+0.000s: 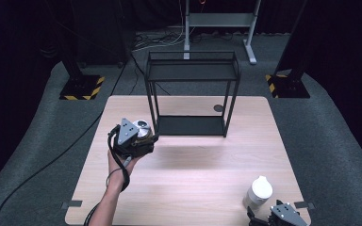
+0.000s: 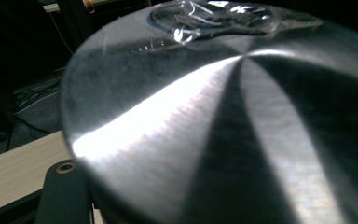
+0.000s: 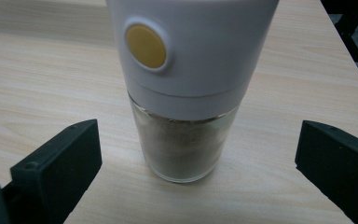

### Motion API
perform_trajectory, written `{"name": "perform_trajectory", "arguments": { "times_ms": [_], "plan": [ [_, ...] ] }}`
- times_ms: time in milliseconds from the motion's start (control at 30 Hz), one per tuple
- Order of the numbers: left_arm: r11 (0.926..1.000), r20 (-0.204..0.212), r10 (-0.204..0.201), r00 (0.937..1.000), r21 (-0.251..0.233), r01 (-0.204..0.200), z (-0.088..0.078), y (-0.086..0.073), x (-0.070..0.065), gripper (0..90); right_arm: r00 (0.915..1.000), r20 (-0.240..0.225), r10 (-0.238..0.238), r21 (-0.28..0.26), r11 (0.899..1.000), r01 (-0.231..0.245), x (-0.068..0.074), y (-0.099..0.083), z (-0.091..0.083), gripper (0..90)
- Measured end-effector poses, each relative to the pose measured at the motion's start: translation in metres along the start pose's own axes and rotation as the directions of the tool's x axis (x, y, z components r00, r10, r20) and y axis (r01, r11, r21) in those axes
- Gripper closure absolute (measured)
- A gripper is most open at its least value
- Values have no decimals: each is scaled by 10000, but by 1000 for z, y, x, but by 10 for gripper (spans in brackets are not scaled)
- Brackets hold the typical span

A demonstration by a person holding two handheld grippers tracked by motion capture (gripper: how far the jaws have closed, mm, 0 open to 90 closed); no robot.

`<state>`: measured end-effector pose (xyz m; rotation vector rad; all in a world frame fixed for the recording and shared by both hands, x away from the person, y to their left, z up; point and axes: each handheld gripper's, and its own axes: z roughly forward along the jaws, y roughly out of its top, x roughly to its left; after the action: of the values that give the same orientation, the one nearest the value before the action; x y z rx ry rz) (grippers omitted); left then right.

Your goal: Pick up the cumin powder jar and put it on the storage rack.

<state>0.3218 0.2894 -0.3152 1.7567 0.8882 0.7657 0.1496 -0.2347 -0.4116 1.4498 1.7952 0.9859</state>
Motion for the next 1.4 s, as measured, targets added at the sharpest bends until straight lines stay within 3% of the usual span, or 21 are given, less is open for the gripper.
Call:
{"name": "perform_trajectory", "arguments": {
  "times_ms": [267,1100,1400],
  "plan": [
    [10000,49,61,10000,-2,-61,8,8,5,307,10000,23,48,-31,10000,-48,0,-1,0,0],
    [9978,153,657,9977,-121,-655,32,55,11,307,9999,41,110,-33,9999,-110,-2,-1,-1,0],
    [9981,220,612,9979,-131,-610,40,69,17,307,9999,19,126,-41,9999,-126,-3,-1,-1,0]
  ]
}}
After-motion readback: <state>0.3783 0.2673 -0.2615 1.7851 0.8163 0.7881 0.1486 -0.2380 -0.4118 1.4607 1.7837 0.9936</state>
